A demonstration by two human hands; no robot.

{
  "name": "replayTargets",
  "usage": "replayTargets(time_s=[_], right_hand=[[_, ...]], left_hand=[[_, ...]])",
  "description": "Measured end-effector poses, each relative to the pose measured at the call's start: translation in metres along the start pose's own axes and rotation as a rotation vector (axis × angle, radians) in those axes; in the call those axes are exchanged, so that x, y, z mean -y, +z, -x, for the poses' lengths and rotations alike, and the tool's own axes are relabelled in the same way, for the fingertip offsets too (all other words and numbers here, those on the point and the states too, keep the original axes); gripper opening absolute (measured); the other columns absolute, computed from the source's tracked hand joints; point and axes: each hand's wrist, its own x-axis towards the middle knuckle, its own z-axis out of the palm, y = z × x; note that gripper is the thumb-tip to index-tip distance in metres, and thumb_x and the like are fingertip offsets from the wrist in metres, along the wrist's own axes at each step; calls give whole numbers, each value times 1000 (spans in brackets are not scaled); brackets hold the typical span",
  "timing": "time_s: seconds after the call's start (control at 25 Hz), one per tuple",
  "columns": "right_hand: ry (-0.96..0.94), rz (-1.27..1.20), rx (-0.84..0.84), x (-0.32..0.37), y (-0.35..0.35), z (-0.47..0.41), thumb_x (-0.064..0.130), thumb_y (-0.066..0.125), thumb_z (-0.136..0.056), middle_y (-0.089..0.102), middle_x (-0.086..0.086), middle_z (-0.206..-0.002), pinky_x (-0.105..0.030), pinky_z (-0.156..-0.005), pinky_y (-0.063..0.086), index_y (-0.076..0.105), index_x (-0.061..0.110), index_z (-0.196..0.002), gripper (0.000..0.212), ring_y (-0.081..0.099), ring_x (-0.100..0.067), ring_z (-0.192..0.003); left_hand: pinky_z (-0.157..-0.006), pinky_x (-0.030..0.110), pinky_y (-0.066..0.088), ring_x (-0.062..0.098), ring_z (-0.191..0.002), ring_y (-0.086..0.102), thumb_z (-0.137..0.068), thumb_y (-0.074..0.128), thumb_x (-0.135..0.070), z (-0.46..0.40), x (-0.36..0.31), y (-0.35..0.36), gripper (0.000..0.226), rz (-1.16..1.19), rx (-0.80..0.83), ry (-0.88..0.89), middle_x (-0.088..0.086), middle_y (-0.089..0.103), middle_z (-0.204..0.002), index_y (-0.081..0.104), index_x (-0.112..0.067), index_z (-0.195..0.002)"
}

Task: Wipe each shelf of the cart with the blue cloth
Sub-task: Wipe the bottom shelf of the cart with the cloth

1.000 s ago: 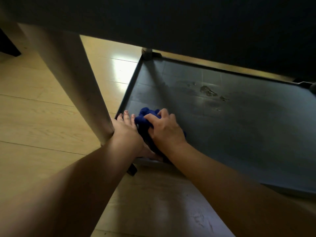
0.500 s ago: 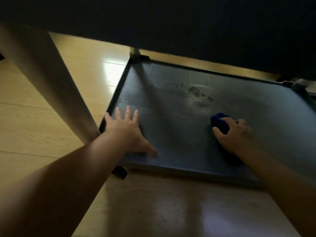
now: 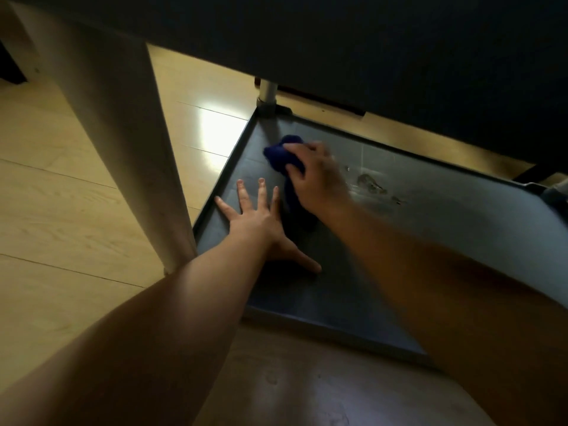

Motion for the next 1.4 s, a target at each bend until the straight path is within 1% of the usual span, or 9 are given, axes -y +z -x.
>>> replayTargets(time_s=[0.2, 0.4, 0.48, 0.6, 0.76, 0.88, 1.0, 1.24, 1.4], right_hand=[[7, 85, 164, -18, 38, -18, 28, 42, -95, 45, -5, -142, -45, -98, 40, 53, 39, -131, 39, 41, -32, -119], [289, 227, 79, -104, -10, -10, 23, 47, -94, 60, -11, -130, -37, -91, 46, 61, 35, -126, 38, 57, -36, -105], [535, 300, 39, -172, -59, 34, 21, 47, -97, 62, -17, -127, -34, -84, 50, 62, 32, -128, 37, 62, -33, -95], [887, 393, 56, -239, -120, 106, 14, 43, -99, 45, -19, -144, -52, -107, 38, 48, 27, -143, 45, 44, -45, -125], [1013, 282, 82, -239, -135, 103, 8, 54, -95, 44, -24, -143, -58, -110, 34, 43, 22, -145, 53, 42, -45, -128], [853, 134, -41, -209, -122, 84, 10, 50, -98, 47, -25, -140, -55, -112, 35, 52, 17, -139, 42, 46, -44, -128], [607, 80, -88, -149, -87, 51, 11, 48, -98, 49, -23, -145, -45, -114, 33, 53, 8, -140, 42, 46, -39, -132], [-34, 50, 94, -23, -1, 6, 20, 45, -96, 56, -13, -137, -45, -100, 42, 59, 31, -132, 40, 53, -37, -115], [26, 26, 170, -46, 16, 10, 19, 43, -95, 50, -6, -137, -45, -97, 44, 60, 36, -129, 41, 46, -35, -107]], left_hand=[[-66, 76, -42, 50, -138, -47, -2, 42, -112, -3, 1, 2, 189, -9, -22, 13, 6, -44, -162, -33, -30, -153], [-94, 86, -28, 48, -139, -47, -7, 45, -113, -4, 4, 2, 186, -15, -51, 44, 6, -41, -164, -29, -29, -156], [-86, 82, -35, 47, -140, -47, -2, 41, -114, -6, 5, 3, 189, -27, -51, 40, 5, -40, -164, -28, -30, -157], [-67, 72, -44, 45, -140, -47, 0, 39, -114, -5, 2, 3, 188, -45, -53, 20, 3, -40, -164, -29, -33, -156], [-66, 67, -45, 42, -140, -47, 0, 42, -114, -8, 1, 4, 188, -61, -50, 3, 0, -40, -164, -29, -36, -155], [-72, 71, -43, 41, -139, -48, 0, 45, -113, -10, 2, 3, 188, -49, -45, -17, 0, -43, -163, -30, -37, -154], [-99, 82, -28, 42, -140, -46, 2, 45, -113, -14, 1, 6, 188, -49, -39, -41, 1, -42, -163, -31, -38, -153], [-106, 83, -18, 43, -144, -43, 5, 42, -113, -19, 4, 8, 190, -56, -45, -67, 0, -40, -165, -29, -38, -155], [-107, 83, -17, 42, -145, -42, 5, 41, -113, -23, 6, 10, 189, -59, -70, -83, -2, -41, -164, -31, -39, -154]])
